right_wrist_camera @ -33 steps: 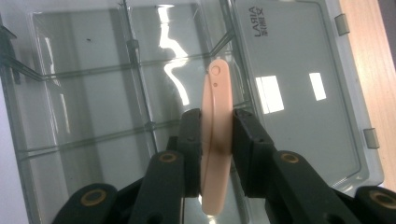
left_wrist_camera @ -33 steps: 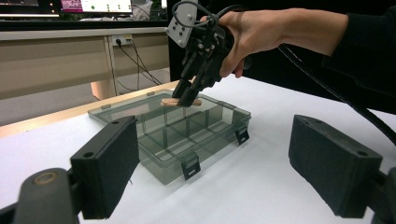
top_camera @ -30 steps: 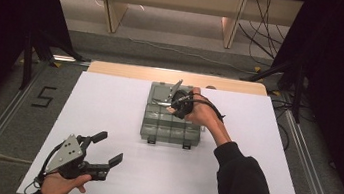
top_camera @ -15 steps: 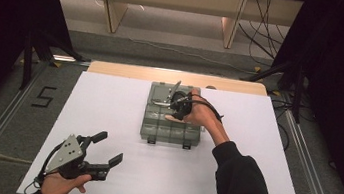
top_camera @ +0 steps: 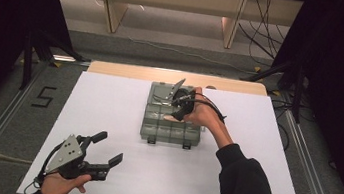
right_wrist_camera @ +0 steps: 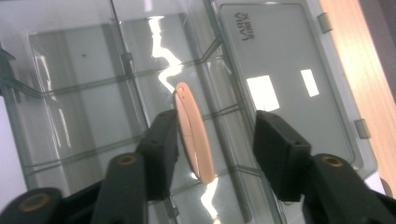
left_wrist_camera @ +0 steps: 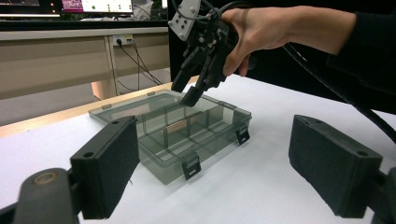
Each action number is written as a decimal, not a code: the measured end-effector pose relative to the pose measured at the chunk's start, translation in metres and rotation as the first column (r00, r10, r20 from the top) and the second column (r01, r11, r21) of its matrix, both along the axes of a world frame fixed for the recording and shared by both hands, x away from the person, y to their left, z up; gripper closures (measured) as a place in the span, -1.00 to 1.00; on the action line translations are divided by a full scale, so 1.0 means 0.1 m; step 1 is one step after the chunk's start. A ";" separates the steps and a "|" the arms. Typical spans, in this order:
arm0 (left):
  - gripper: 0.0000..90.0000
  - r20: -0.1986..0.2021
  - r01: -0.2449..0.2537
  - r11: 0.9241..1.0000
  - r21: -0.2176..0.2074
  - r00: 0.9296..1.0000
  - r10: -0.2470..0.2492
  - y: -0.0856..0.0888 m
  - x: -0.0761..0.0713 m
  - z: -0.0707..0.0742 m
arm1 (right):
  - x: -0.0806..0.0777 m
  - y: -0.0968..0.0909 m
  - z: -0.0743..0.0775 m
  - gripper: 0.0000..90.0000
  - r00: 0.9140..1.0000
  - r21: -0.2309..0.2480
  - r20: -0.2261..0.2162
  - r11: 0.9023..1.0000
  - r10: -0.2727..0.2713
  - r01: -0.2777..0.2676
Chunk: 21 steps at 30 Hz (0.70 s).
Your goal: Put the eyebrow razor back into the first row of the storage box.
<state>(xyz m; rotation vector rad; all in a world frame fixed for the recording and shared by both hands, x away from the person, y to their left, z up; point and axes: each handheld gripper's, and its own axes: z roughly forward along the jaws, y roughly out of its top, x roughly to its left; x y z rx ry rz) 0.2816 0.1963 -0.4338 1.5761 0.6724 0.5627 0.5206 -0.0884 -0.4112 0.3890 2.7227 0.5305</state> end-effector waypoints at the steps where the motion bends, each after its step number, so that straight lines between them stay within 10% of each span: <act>1: -0.64 -0.001 -0.001 1.000 0.000 1.000 0.001 0.00 0.00 0.00 | -0.01 -0.02 0.02 0.07 1.000 -0.004 0.012 1.000 -0.003 0.003; 21: -0.64 0.000 -0.003 1.000 0.004 1.000 0.003 0.00 0.00 0.00 | -0.41 -0.21 0.22 -0.27 0.997 0.201 0.056 0.979 -0.058 0.046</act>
